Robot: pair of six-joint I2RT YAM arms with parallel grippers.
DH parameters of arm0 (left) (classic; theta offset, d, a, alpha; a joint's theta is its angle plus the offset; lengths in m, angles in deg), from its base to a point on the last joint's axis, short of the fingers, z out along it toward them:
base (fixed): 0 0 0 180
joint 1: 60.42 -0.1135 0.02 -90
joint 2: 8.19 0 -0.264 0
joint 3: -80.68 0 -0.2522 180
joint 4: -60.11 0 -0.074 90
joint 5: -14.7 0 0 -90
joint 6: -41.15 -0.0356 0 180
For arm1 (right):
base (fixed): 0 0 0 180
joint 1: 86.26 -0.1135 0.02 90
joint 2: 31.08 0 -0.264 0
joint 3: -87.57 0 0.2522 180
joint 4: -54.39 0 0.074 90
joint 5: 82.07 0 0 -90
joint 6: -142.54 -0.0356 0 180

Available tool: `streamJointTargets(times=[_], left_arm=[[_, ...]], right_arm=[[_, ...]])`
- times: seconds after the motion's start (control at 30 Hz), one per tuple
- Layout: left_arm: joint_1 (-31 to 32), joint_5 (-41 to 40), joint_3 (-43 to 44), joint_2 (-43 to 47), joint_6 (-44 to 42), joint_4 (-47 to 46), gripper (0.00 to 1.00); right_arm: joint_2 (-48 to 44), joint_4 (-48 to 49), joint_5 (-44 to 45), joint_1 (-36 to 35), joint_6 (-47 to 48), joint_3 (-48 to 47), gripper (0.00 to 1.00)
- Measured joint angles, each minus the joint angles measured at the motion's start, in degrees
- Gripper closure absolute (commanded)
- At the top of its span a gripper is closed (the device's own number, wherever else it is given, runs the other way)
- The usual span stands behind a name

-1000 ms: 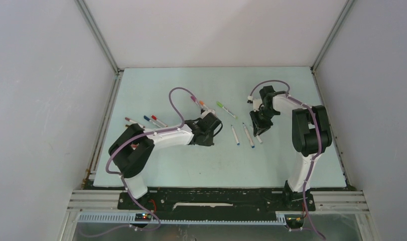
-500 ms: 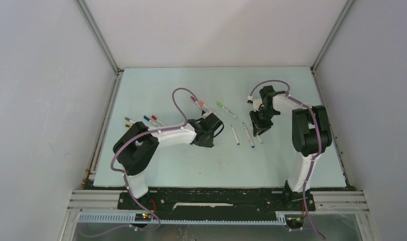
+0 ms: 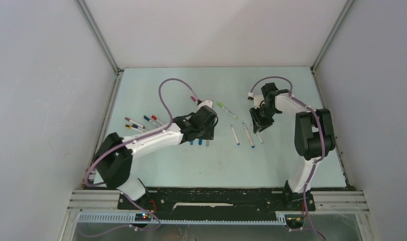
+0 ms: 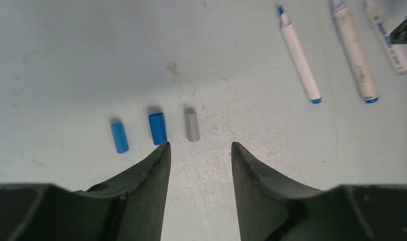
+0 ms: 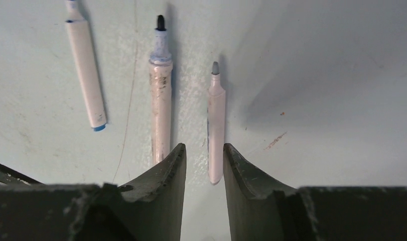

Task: Open the pen caps
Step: Place the pen cap at the center of the board, then pick up the pen from the center of the board.

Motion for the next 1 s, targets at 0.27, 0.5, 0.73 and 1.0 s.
streamJointTargets(times=[0.27,0.5,0.73,1.0], left_arm=[[-3.96,-1.68,0.00,11.45,-7.30,-0.24,0.30],[-18.73,2.78,0.00,22.49,-12.66,0.11,0.00],[-27.02,5.42,-1.09,32.57,-17.25,-1.97,0.00],[-27.50,5.31,-5.44,36.33,-20.63,-3.32,0.00]], right_arm=[[-7.76,0.55,-2.56,-0.96,4.66,-0.09,0.63],[-12.35,-0.50,-7.08,-3.63,12.68,-3.67,0.63],[-16.46,1.64,-13.44,-4.70,16.57,-12.68,0.05],[-10.19,5.60,-25.79,-4.39,14.16,-23.69,0.10]])
